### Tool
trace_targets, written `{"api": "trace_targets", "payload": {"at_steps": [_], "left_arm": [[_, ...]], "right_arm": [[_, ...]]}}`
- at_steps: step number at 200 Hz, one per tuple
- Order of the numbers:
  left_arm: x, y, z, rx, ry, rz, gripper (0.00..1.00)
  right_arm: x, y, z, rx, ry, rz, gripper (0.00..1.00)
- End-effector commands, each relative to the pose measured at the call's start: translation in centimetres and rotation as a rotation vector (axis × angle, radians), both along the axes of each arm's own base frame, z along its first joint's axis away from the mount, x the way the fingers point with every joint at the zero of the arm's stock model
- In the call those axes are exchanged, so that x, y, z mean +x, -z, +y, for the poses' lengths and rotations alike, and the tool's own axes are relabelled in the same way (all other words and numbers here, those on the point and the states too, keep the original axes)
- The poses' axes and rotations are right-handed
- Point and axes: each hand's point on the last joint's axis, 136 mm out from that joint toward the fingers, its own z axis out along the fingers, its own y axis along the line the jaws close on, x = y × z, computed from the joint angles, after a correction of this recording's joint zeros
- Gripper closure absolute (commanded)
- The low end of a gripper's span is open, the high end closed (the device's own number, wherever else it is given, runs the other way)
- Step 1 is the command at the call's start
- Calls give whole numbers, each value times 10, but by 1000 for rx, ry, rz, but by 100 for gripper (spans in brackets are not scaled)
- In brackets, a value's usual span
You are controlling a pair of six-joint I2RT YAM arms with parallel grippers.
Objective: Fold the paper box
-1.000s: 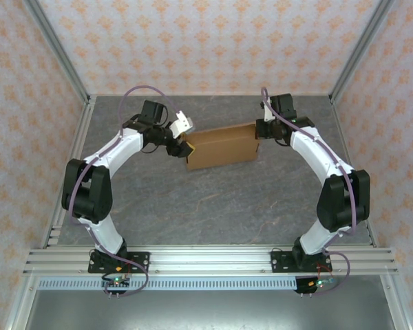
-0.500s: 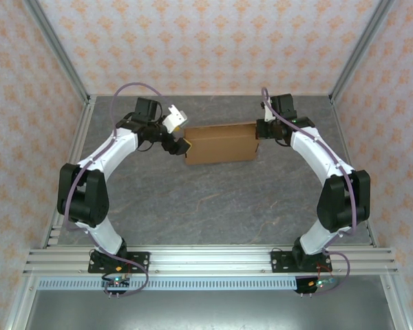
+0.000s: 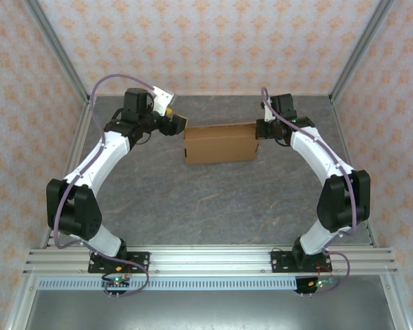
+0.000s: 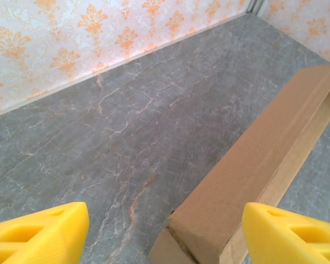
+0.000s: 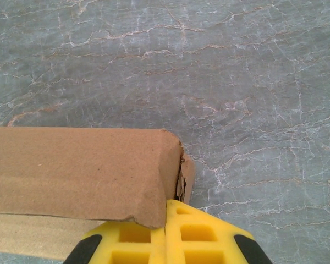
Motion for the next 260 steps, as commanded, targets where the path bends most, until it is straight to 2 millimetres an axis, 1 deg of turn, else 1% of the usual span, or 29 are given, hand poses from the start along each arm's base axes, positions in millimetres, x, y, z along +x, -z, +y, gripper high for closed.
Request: {"api": "trace_targets", "payload": {"at_steps": [1,13,21,42,69,88,107,145,172,214,260], "left_arm": [[11,-24,0,-53,-129,-42,27],[19,-28,-4,-60,-167,-30,30],[22,-27,-8,-42,-175,-15,32],[27,-11,-14,34,-187,60,37],[29,6,-18,59,-184,146,44],[26,15,-20,69,-180,192,49],[23,19,-20,51,-188,225,53],[18,34,-17,16,-246,307,58],[14,42,-19,-7,-250,341,62],[9,56,-18,-5,-258,368,65],[2,64,-13,15,-262,375,67]], "right_arm": [[-23,33,-8,-66,14,150,98],[-23,34,-8,-66,13,150,98],[-23,34,-8,-64,14,150,98],[-23,34,-6,-62,13,149,98],[-23,34,-6,-63,13,144,98],[-23,33,-6,-61,19,141,98],[-22,33,-6,-60,25,134,98],[-24,36,-5,-59,33,134,97],[-24,36,-5,-59,39,129,96],[-24,34,-5,-55,44,121,96],[-25,34,-6,-54,50,119,95]]}}
